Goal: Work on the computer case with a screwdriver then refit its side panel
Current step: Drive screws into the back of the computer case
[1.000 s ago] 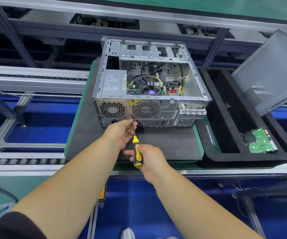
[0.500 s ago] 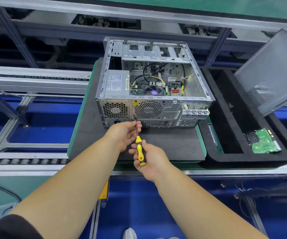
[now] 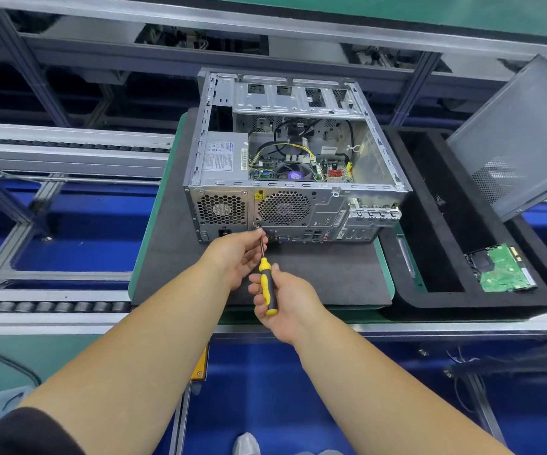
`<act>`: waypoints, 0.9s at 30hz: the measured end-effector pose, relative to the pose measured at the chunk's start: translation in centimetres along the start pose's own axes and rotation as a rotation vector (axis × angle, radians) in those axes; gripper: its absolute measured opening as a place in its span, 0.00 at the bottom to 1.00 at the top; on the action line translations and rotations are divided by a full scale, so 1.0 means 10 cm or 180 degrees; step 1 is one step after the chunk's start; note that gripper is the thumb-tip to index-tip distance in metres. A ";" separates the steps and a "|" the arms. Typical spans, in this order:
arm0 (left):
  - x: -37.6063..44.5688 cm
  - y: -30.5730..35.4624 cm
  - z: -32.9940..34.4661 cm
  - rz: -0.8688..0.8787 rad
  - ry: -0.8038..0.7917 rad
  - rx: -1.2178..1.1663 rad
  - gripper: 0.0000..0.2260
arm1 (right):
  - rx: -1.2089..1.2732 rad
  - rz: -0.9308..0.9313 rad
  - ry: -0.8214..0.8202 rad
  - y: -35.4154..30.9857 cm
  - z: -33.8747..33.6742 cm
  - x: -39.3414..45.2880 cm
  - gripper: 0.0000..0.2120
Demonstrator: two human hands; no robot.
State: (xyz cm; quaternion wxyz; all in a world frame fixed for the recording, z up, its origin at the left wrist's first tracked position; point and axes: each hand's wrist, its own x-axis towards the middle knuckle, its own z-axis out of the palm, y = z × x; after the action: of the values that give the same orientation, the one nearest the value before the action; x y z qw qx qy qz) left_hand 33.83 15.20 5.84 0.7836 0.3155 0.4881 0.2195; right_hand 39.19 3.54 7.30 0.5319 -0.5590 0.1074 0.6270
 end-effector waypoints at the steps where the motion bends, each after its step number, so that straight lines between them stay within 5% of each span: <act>1: -0.01 0.00 -0.01 -0.0021 -0.0064 0.0001 0.06 | 0.0027 -0.0022 -0.0023 0.00 0.00 0.00 0.19; 5: -0.05 0.01 -0.04 -0.0055 -0.0243 0.0129 0.08 | -0.0001 -0.0156 0.0044 0.03 -0.02 0.00 0.11; 13: -0.04 0.00 -0.01 -0.0052 0.0036 0.0007 0.03 | 0.0021 0.0022 0.0029 0.00 -0.01 0.04 0.23; 19: -0.02 -0.02 -0.01 0.0040 -0.0006 -0.0002 0.02 | 0.0037 -0.0197 0.0062 0.03 0.01 0.01 0.13; 27: -0.05 -0.02 -0.09 0.0040 -0.0302 0.0290 0.07 | -0.0070 -0.0105 0.0115 0.02 0.00 0.02 0.16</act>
State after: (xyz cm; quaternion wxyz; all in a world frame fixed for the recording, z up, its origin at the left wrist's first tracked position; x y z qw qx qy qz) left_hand 32.82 15.00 5.74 0.7894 0.3639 0.4579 0.1868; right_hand 39.09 3.56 7.09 0.5340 -0.5778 0.1009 0.6090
